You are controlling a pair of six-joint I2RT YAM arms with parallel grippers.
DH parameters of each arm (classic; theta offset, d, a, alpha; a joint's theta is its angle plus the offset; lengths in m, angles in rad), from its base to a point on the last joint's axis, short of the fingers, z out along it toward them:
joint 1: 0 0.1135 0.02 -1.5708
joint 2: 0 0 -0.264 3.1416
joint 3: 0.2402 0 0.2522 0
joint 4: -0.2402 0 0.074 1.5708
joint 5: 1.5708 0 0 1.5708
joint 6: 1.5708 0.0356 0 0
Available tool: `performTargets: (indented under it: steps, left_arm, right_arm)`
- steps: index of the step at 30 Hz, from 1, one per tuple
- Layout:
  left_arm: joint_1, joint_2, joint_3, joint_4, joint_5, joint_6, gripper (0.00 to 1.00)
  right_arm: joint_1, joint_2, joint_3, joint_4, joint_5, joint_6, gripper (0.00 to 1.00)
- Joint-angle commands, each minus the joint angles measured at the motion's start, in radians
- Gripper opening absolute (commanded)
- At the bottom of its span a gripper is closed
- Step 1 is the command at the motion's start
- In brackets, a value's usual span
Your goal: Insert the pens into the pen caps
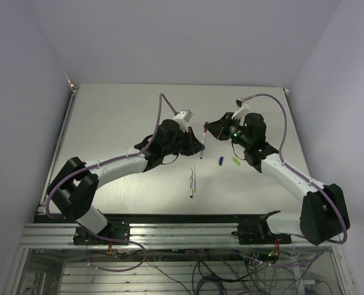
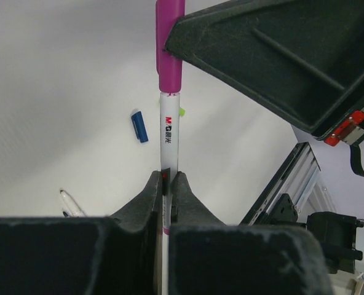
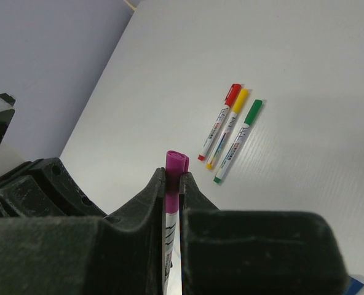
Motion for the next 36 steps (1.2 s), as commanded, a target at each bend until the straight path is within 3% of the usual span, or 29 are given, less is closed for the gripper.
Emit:
performTargets:
  steps: [1, 19, 25, 31, 36]
  left_arm:
    - [0.037, -0.015, 0.047, 0.19, -0.093, 0.009, 0.07]
    - [0.096, -0.015, 0.078, 0.265, -0.207, 0.031, 0.07]
    - [0.102, -0.013, 0.078, 0.239, -0.189, 0.033, 0.07]
    - [0.102, -0.008, 0.037, 0.182, -0.139, 0.041, 0.07]
    - [0.102, -0.007, -0.035, 0.11, -0.122, 0.062, 0.07]
  right_arm:
    - [0.038, 0.024, 0.003, -0.183, -0.056, -0.091, 0.0]
    - [0.141, 0.141, 0.062, -0.384, 0.006, -0.185, 0.0]
    - [0.143, 0.148, 0.08, -0.361, 0.028, -0.172, 0.0]
    - [0.143, 0.161, 0.16, -0.324, 0.148, -0.14, 0.0]
    - [0.142, 0.165, 0.29, -0.348, 0.266, -0.167, 0.25]
